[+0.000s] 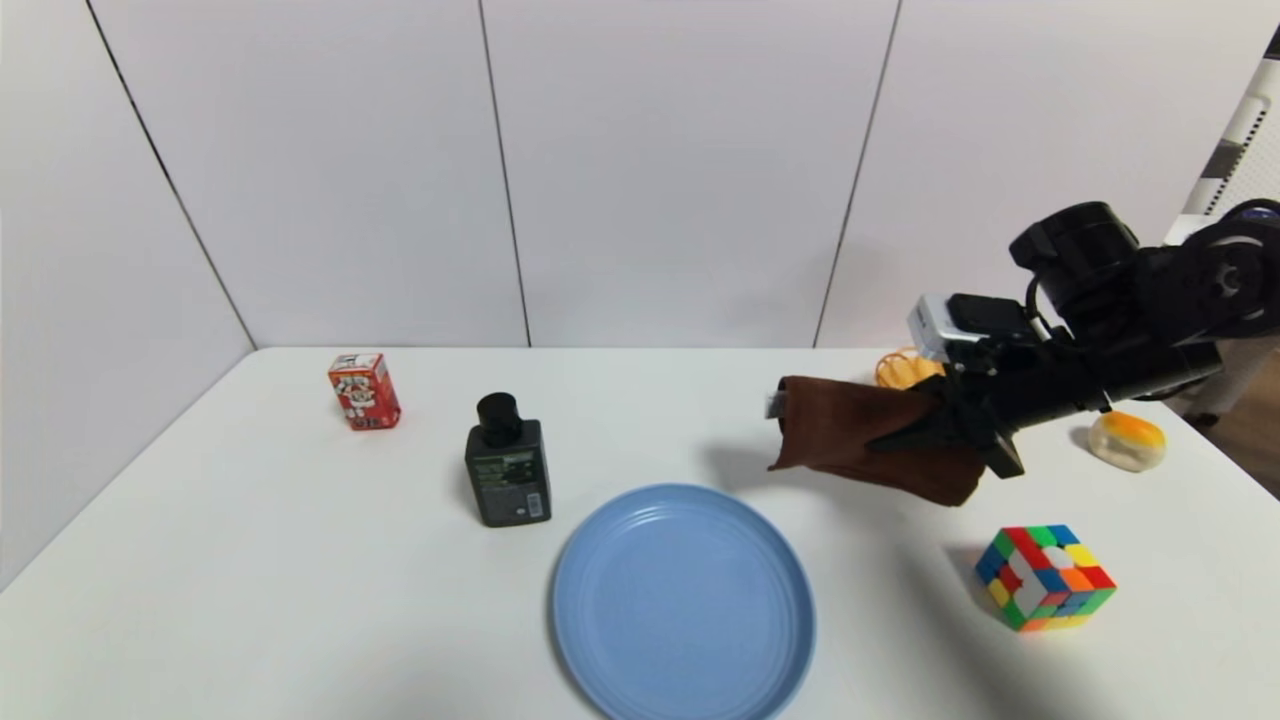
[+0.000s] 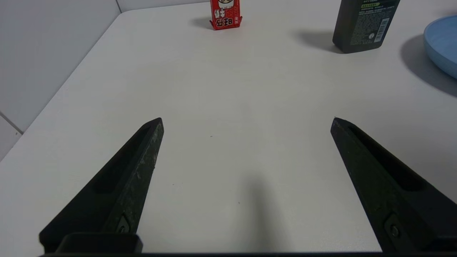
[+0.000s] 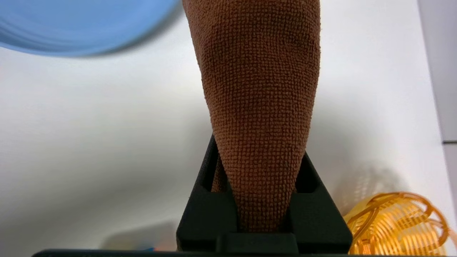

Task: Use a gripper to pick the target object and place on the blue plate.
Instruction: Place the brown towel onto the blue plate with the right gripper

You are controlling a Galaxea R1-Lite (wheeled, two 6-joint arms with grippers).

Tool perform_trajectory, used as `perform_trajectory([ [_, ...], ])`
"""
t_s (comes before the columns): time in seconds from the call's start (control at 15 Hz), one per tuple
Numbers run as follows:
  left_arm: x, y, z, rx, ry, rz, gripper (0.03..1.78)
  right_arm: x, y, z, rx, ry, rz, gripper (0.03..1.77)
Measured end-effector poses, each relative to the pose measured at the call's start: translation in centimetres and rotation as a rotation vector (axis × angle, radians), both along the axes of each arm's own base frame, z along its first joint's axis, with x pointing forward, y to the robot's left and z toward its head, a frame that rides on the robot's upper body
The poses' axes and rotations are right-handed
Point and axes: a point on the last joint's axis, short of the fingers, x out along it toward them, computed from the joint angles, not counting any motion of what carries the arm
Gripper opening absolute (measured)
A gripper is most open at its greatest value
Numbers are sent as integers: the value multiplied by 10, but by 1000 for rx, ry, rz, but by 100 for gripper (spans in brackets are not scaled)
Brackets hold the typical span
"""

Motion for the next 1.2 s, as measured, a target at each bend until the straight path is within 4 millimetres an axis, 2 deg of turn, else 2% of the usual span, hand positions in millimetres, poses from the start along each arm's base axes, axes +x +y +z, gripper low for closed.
perform_trajectory([
  [0.27, 0, 0, 0, 0, 0, 0, 169, -32, 31, 14, 22, -7, 94, 32],
  [0.6, 0, 0, 0, 0, 0, 0, 169, -63, 70, 17, 34, 9, 244, 32],
  [0.87, 0, 0, 0, 0, 0, 0, 169, -63, 86, 14, 36, 20, 296, 32],
  [1.2, 0, 0, 0, 0, 0, 0, 169, -40, 107, 10, 45, 18, 315, 32],
])
